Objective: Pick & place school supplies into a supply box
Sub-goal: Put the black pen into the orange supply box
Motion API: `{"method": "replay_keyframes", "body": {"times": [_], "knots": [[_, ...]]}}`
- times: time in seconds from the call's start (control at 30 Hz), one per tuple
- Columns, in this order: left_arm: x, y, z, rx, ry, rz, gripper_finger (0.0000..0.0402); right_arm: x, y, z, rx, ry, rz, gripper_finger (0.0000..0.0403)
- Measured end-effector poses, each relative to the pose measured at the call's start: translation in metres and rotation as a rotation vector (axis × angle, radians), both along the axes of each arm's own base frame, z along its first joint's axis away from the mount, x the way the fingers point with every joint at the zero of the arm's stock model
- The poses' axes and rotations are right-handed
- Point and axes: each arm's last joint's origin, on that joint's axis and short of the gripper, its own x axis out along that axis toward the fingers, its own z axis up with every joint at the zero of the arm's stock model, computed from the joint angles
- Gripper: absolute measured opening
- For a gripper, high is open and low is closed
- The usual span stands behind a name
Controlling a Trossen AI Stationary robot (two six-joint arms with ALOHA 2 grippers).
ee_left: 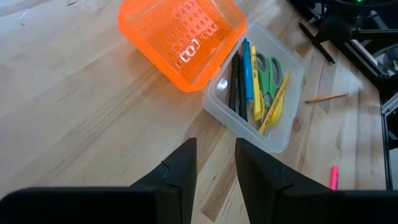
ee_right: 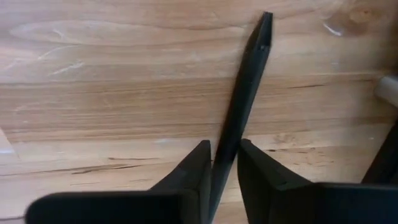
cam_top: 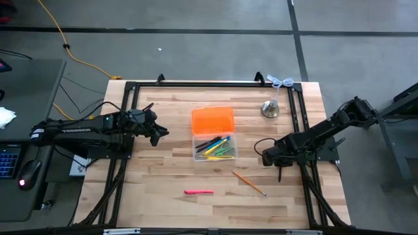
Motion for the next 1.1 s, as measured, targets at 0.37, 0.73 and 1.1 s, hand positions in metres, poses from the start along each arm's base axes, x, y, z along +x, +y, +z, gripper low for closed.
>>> {"method": "replay_keyframes", "body": {"times": [0.37,0.73,1.1], "knots": [[0.0,0.0,0.0,0.0,0.0,0.0,0.014,0.006,0.002,0.005,-0.01,-0.028,-0.004,0.0012],[0.0,0.0,0.0,0.0,0.0,0.0,0.014,0.036,0.007,0.032,-0.112,-0.244,0.032,0.0007],[0.0,0.0,0.0,0.0,-0.001,0.0,0.014,0.065,0.01,0.073,-0.27,-0.454,0.089,0.0006]]}}
